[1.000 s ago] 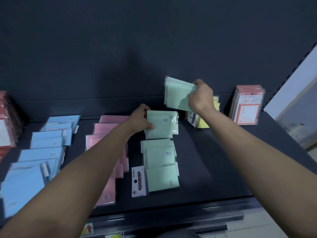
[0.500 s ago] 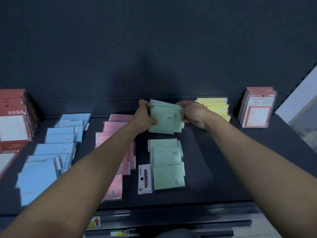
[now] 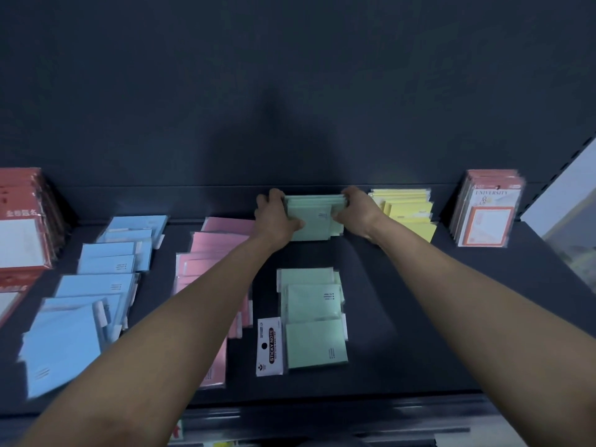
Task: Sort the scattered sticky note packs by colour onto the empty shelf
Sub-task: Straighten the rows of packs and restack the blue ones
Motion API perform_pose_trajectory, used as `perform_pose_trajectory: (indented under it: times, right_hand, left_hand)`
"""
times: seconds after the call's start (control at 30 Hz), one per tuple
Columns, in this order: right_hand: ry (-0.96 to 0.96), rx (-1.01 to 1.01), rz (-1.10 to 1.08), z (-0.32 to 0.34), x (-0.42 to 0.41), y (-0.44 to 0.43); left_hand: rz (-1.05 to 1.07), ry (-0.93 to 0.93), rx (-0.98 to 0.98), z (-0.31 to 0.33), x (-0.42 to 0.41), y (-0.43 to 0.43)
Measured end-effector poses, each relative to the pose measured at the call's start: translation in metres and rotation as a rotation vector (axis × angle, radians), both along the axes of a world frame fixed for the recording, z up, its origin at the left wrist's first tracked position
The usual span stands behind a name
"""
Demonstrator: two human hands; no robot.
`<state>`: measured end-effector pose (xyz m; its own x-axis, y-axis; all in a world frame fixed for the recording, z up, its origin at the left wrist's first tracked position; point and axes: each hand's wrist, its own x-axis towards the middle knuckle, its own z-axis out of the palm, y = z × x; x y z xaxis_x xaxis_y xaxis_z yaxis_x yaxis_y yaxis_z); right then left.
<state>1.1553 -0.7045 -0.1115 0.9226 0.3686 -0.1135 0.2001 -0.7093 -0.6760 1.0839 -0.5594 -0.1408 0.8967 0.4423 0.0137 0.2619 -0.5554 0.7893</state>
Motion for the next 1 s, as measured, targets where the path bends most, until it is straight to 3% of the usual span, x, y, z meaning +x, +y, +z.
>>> perform_pose_trajectory:
  times: [0.1, 0.4, 0.57, 0.7, 0.8, 0.93, 1.0]
  right_hand:
    - [0.02, -0.045, -0.08, -0.006, -0.001, 0.003]
    - [0.106, 0.013, -0.105, -0.003, -0.001, 0.001]
    - [0.016, 0.009, -0.126, 0.004, -0.004, 0.0]
    - [-0.12, -0.079, -0.131, 0.012, -0.009, -0.003]
    - [-0.175, -0.189, -0.006, 0.025, -0.016, -0.002]
    - [0.107, -0.16, 0.206, 0.03, -0.026, -0.002]
    - [0.233, -0.266, 0.336, 0.031, -0.037, -0.005]
  left_hand:
    - [-0.035, 0.094, 0.013, -0.003, 0.002, 0.001]
    - [0.079, 0.032, -0.324, -0.012, 0.018, -0.001]
    - [0.112, 0.06, -0.427, -0.01, 0.015, 0.003]
    - [0.151, 0.07, -0.299, -0.001, 0.009, 0.004]
    - [0.073, 0.082, -0.185, 0.016, -0.003, 0.0]
    - [-0.179, 0.27, -0.097, 0.042, -0.026, -0.011]
    - [-0.257, 0.38, -0.056, 0.05, -0.037, -0.016]
